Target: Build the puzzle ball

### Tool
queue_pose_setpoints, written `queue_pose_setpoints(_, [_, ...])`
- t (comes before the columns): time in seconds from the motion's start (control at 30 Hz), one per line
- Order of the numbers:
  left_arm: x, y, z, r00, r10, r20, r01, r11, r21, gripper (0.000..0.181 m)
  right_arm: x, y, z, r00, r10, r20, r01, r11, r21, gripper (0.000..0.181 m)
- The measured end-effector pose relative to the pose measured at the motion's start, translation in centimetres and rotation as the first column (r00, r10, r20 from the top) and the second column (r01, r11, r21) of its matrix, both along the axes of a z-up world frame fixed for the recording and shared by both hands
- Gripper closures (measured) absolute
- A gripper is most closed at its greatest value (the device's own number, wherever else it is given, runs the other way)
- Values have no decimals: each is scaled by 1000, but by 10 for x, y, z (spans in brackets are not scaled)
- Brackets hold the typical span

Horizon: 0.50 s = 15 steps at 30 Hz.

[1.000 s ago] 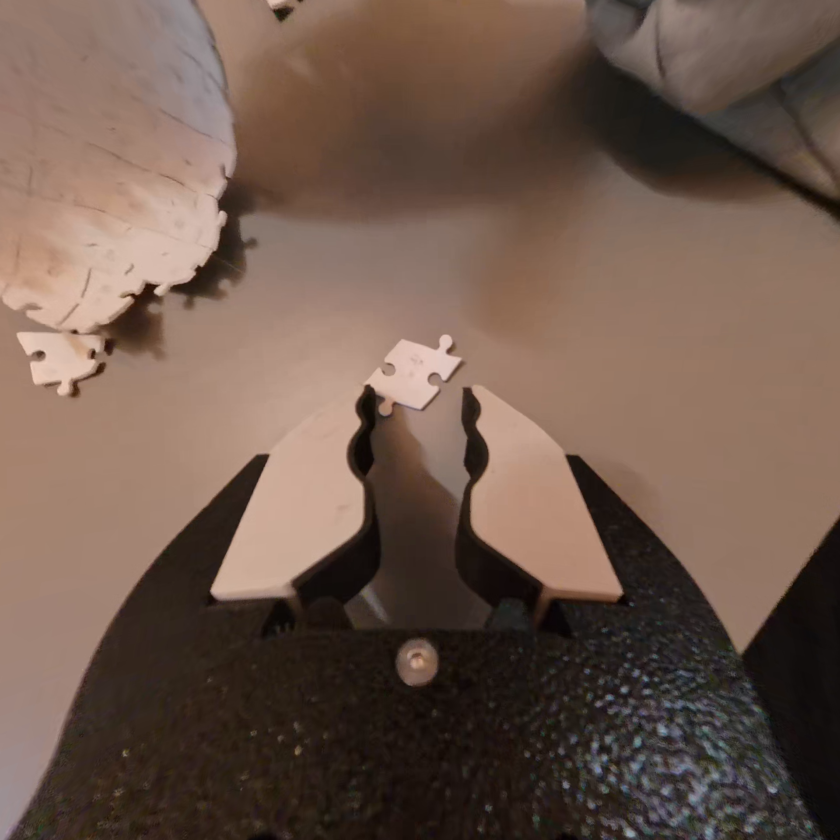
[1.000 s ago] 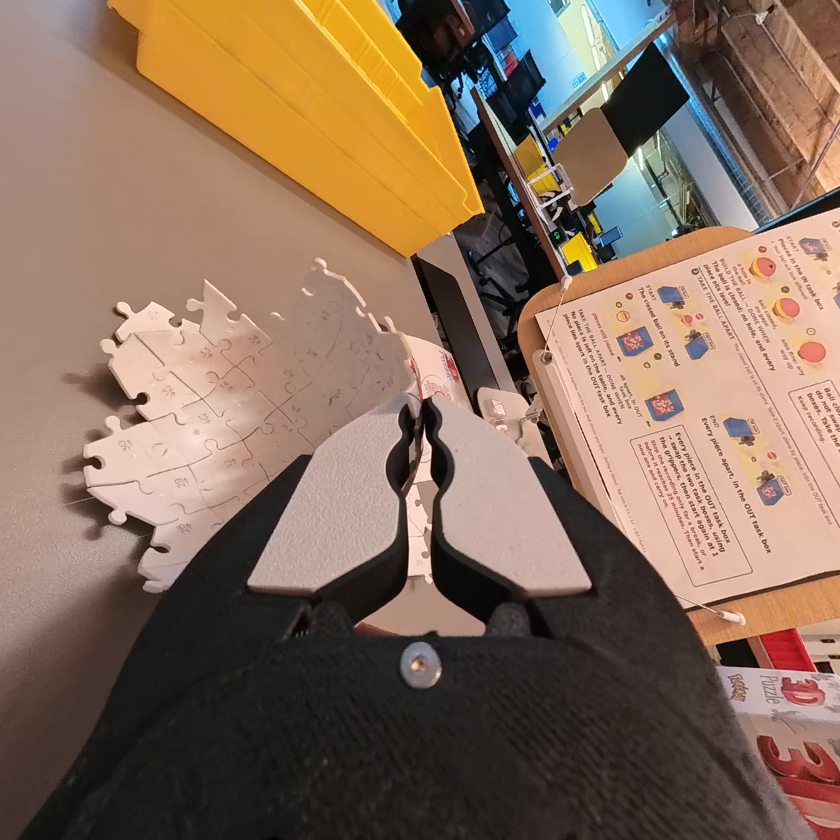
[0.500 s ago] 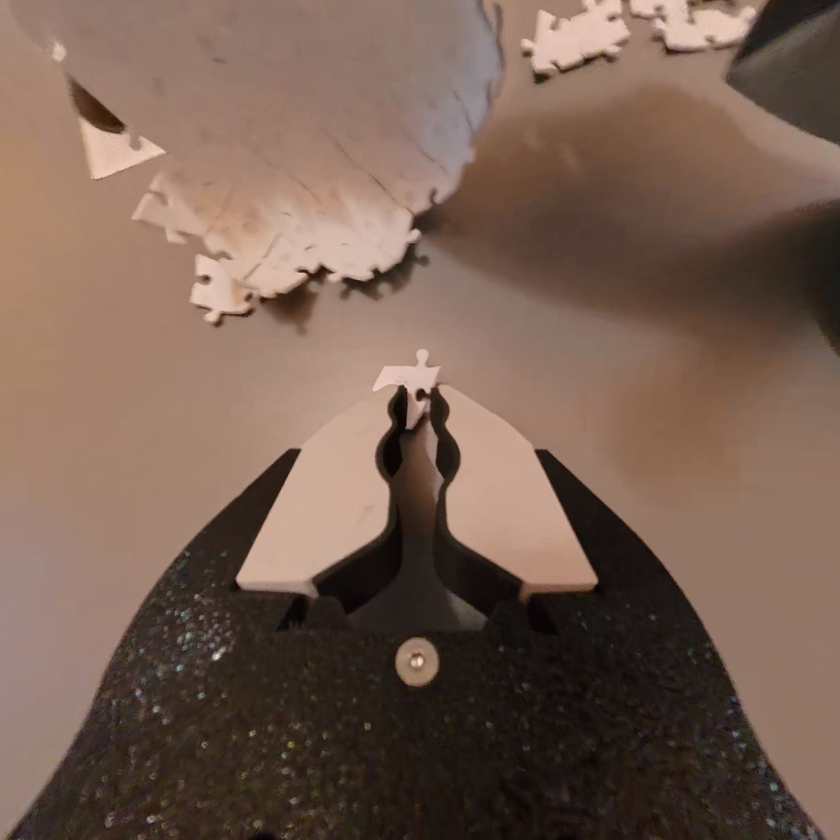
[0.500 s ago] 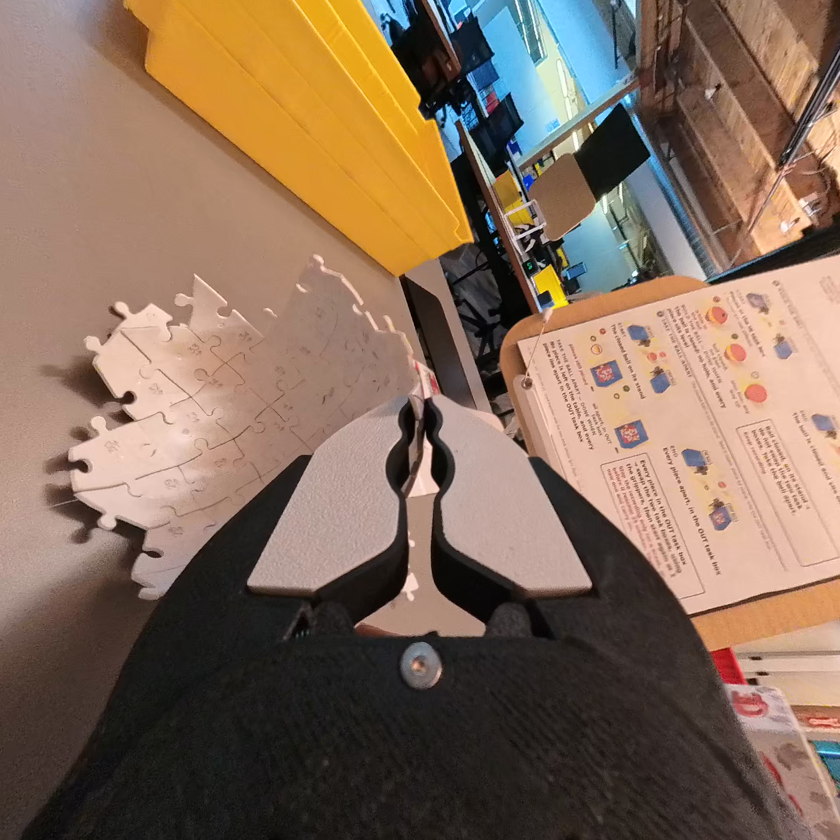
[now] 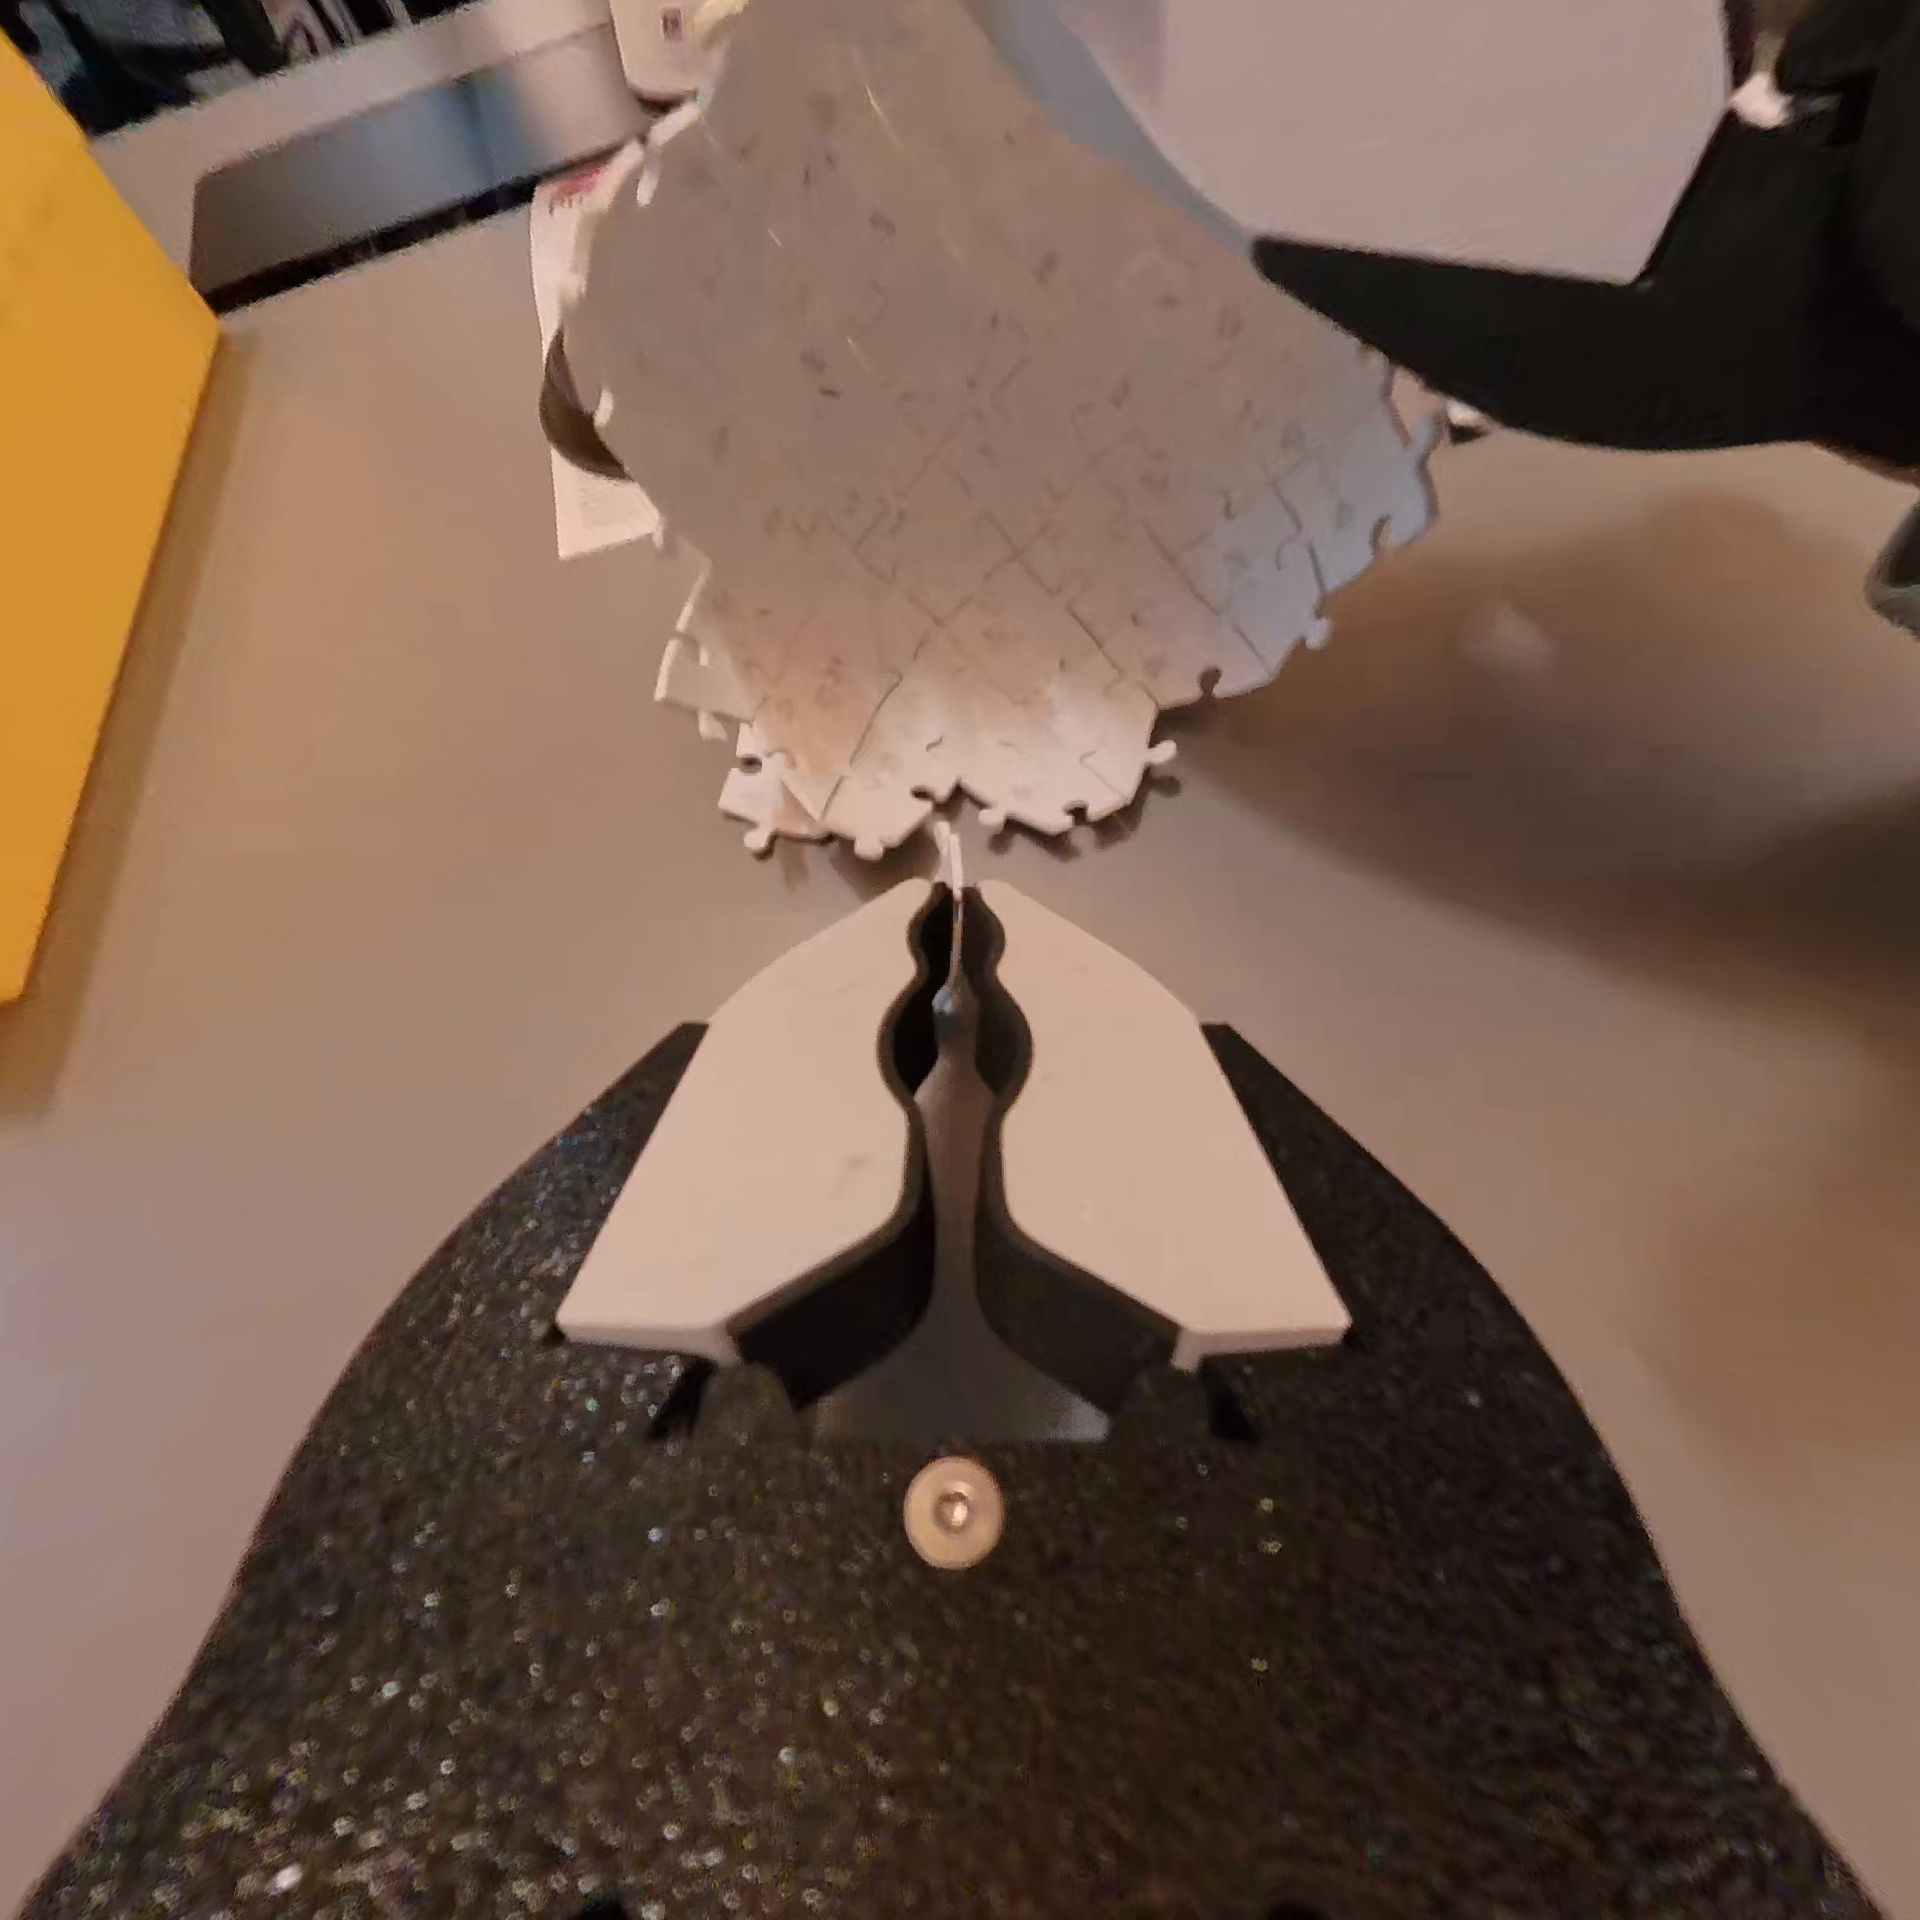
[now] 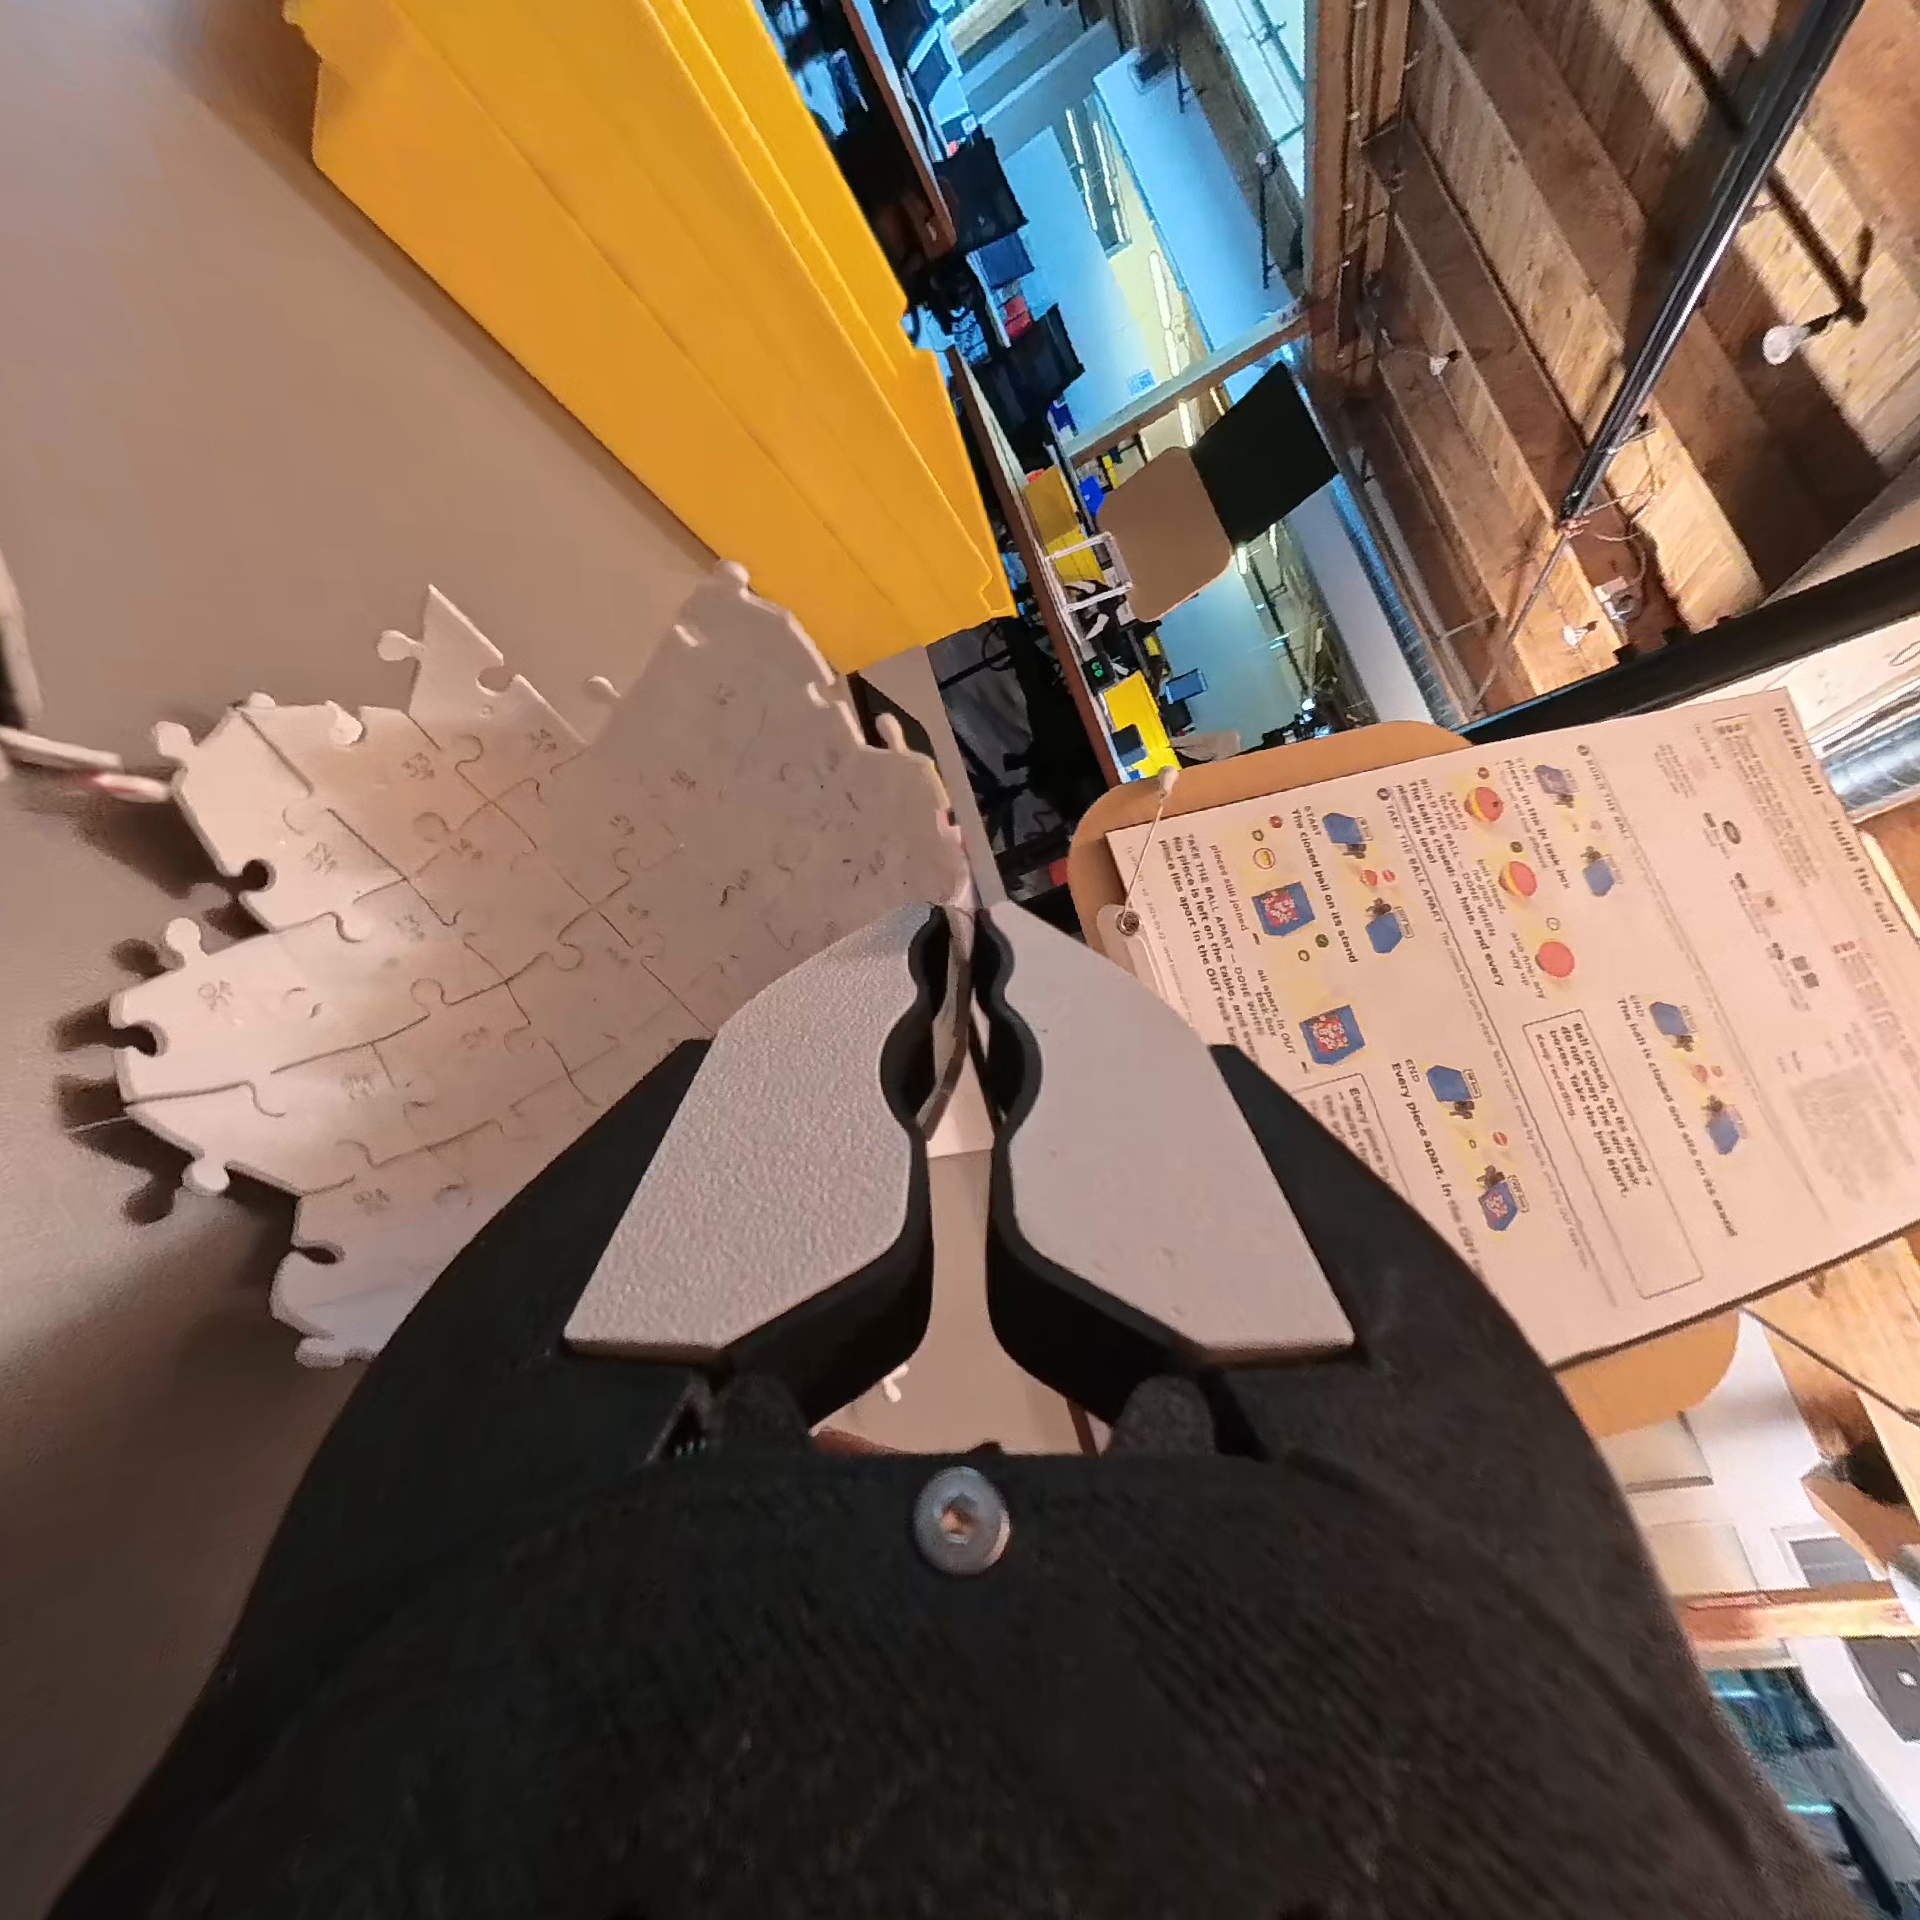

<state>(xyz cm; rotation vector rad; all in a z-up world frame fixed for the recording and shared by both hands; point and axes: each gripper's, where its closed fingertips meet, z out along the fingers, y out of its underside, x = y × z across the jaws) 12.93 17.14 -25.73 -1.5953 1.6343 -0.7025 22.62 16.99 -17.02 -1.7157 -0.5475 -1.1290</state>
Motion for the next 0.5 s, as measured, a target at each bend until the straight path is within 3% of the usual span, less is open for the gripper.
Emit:
queue_pose_setpoints(0.13, [13, 0, 13, 993, -79, 83, 61, 977, 206, 180, -5, -2, 2, 997, -11, 75, 10, 1000, 9, 177])
queue_pose_setpoints(0.27, [19, 0, 10, 966, -255, 50, 193, 832, 519, 180, -7, -2, 3, 996, -5, 89, 4, 1000, 9, 177])
queue_pose_setpoints(0.37, [19, 2, -2, 943, -331, -22, 279, 757, 591, 180, -5, -3, 2, 998, 2, 63, -3, 1000, 12, 177])
queue_pose_setpoints(0.5, [21, 2, -5, 930, -364, -49, 322, 744, 586, 179, -4, -3, 2, 1000, 12, 22, -12, 1000, 28, 177])
